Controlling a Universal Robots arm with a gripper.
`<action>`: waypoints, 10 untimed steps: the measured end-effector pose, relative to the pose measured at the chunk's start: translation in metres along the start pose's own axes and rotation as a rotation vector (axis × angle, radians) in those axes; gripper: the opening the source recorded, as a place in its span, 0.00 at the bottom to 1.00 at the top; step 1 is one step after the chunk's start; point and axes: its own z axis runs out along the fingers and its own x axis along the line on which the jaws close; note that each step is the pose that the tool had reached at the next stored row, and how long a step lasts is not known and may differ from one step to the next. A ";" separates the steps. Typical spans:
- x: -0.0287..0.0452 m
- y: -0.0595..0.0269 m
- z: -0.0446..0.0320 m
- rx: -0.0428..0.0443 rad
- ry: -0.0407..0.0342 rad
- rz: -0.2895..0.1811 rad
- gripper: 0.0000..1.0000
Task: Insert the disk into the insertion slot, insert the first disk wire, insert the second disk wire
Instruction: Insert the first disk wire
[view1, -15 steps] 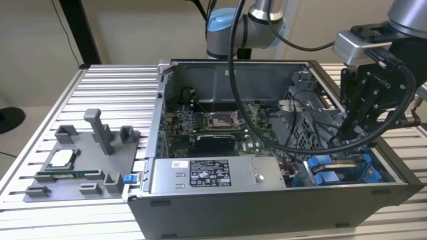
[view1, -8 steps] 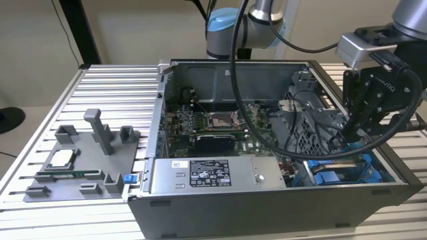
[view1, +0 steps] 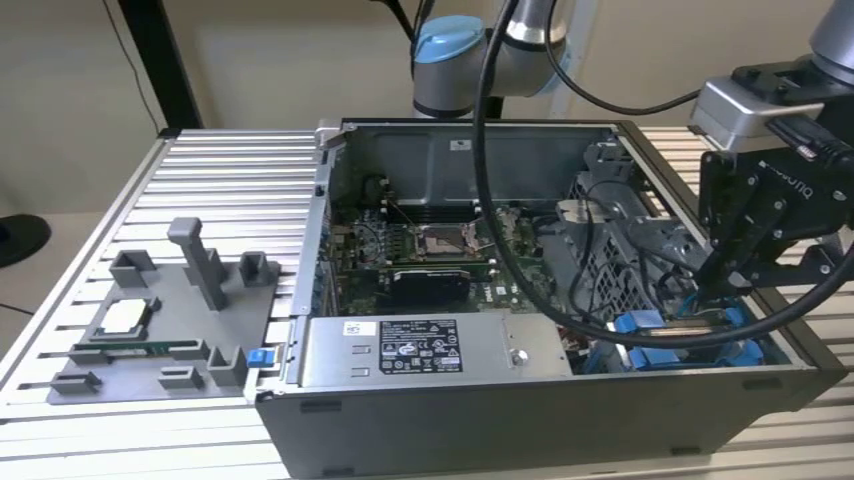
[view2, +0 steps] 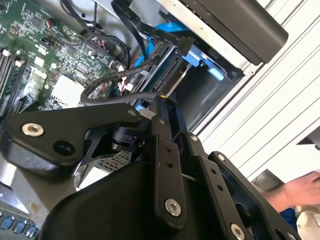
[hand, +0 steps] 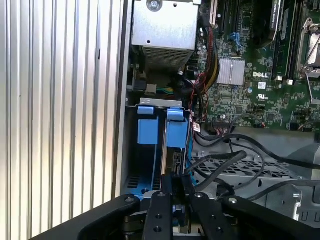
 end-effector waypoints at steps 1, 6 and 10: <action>0.0000 0.0000 0.0000 0.0000 -0.0001 0.000 0.00; 0.0002 0.0000 0.0011 -0.0003 -0.0020 0.011 0.00; 0.0002 -0.0014 0.0029 -0.0068 -0.0060 0.023 0.00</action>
